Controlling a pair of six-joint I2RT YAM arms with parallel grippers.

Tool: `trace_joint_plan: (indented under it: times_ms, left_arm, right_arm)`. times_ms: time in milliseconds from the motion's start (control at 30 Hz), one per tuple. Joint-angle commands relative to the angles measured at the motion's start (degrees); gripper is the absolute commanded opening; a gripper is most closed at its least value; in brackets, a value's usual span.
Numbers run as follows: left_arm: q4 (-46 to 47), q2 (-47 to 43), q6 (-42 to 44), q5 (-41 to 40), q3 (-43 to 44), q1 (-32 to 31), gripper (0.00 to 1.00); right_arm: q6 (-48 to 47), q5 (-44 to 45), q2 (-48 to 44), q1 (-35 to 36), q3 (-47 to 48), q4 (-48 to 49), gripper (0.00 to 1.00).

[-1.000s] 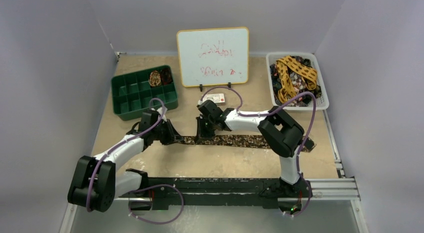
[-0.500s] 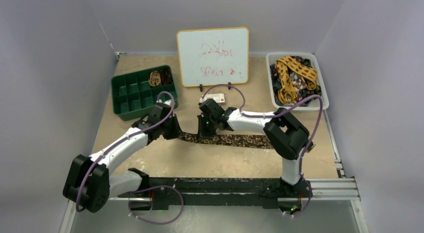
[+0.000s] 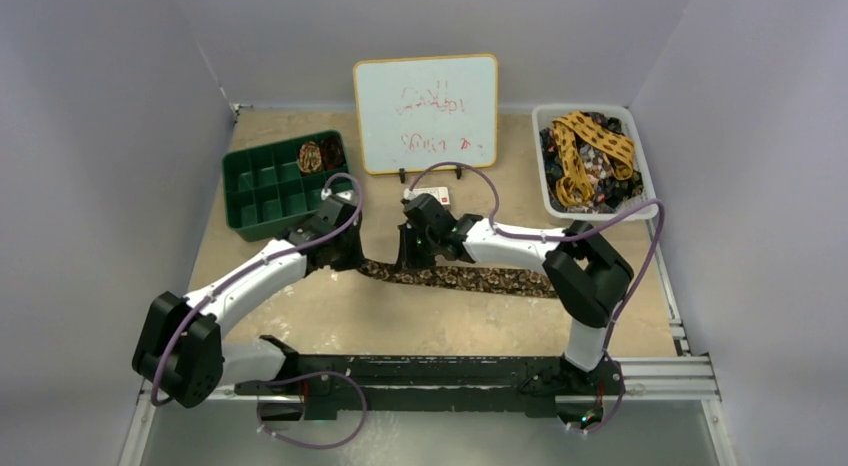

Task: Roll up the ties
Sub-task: Roll the tie at the center of the board.

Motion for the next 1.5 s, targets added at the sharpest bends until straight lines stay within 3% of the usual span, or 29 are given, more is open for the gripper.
trace_joint_plan:
  times_ms: [0, 300, 633, 1100, 1467]
  left_arm:
    - [-5.0, 2.3, -0.4, -6.9, 5.8, -2.2, 0.03]
    - [-12.1, 8.2, -0.1, -19.2, 13.0, -9.0, 0.03]
    - [-17.4, 18.6, -1.2, -28.6, 20.9, -16.6, 0.01]
    - [-19.2, 28.3, -1.8, -30.4, 28.6, -23.3, 0.02]
    - [-12.4, 33.7, 0.4, -18.7, 30.5, -24.7, 0.15]
  right_arm:
    - [1.4, 4.3, -3.2, -0.7, -2.0, -2.5, 0.05]
    - [2.1, 9.7, -14.1, -5.9, -9.2, -4.7, 0.10]
    - [2.6, 16.3, -22.8, -8.0, -10.9, -8.7, 0.15]
    - [4.5, 21.7, -30.4, -11.7, -15.9, -11.1, 0.38]
    - [4.1, 20.9, -32.1, -12.4, -17.2, -10.9, 0.47]
